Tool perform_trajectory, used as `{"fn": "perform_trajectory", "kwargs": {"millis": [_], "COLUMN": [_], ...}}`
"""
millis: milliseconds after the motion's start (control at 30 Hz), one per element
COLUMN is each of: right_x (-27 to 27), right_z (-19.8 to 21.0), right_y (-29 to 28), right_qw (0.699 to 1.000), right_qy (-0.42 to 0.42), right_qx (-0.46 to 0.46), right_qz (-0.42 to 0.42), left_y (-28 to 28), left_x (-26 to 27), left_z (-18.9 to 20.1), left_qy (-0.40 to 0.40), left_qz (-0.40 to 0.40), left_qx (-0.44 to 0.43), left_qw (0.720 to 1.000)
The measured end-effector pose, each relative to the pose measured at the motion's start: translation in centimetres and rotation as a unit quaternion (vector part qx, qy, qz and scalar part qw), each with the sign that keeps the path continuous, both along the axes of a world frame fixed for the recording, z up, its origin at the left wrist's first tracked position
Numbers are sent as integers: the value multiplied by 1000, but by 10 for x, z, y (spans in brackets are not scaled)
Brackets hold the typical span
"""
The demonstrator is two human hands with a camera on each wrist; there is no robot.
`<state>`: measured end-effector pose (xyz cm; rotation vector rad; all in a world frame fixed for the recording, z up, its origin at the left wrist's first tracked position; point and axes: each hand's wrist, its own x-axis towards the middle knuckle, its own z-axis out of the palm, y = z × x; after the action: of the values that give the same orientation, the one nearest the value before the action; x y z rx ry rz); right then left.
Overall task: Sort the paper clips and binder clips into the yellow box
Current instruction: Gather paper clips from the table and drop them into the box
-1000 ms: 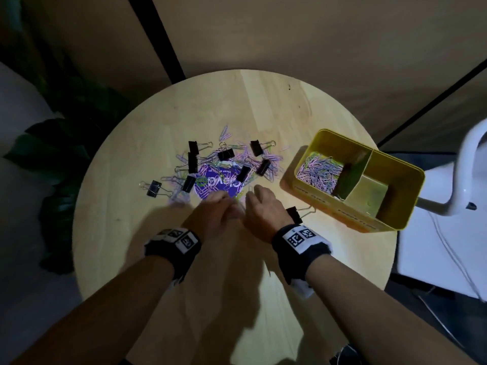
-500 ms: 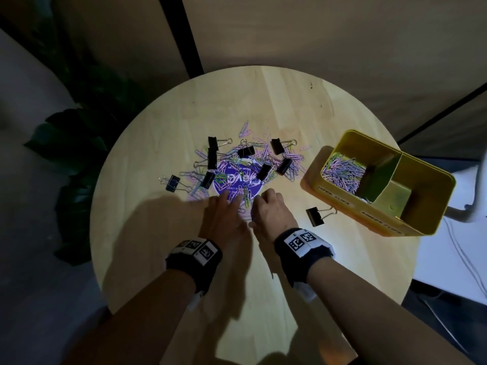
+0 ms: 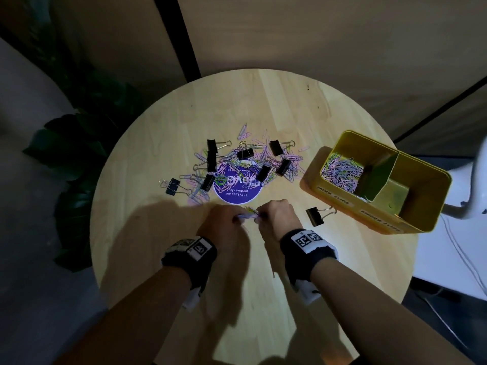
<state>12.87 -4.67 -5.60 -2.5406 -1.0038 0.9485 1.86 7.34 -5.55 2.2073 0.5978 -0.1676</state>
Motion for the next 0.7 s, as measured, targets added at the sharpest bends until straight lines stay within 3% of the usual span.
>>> {"fn": "perform_trajectory", "kwargs": {"millis": [167, 300, 400, 467, 600, 700], "right_x": [8, 10, 16, 25, 54, 83], "right_z": [1, 20, 45, 64, 97, 112], "right_y": [-14, -25, -35, -43, -64, -82], "right_qw": [977, 919, 864, 823, 768, 749], "right_qy": [107, 201, 247, 248, 204, 159], "right_qx": [104, 199, 284, 348, 422, 435], "right_qz": [-151, -276, -334, -373, -437, -474], "left_y": [8, 6, 3, -4, -32, -57], "left_x": [-2, 5, 22, 40, 88, 129], "left_z": [2, 12, 39, 59, 93, 106], "left_qy": [-57, -97, -84, -76, -110, -109], "left_qz": [135, 186, 209, 191, 119, 120], "left_qx": [-91, -179, -311, -353, -317, -298], "left_qw": [985, 961, 923, 913, 935, 941]}}
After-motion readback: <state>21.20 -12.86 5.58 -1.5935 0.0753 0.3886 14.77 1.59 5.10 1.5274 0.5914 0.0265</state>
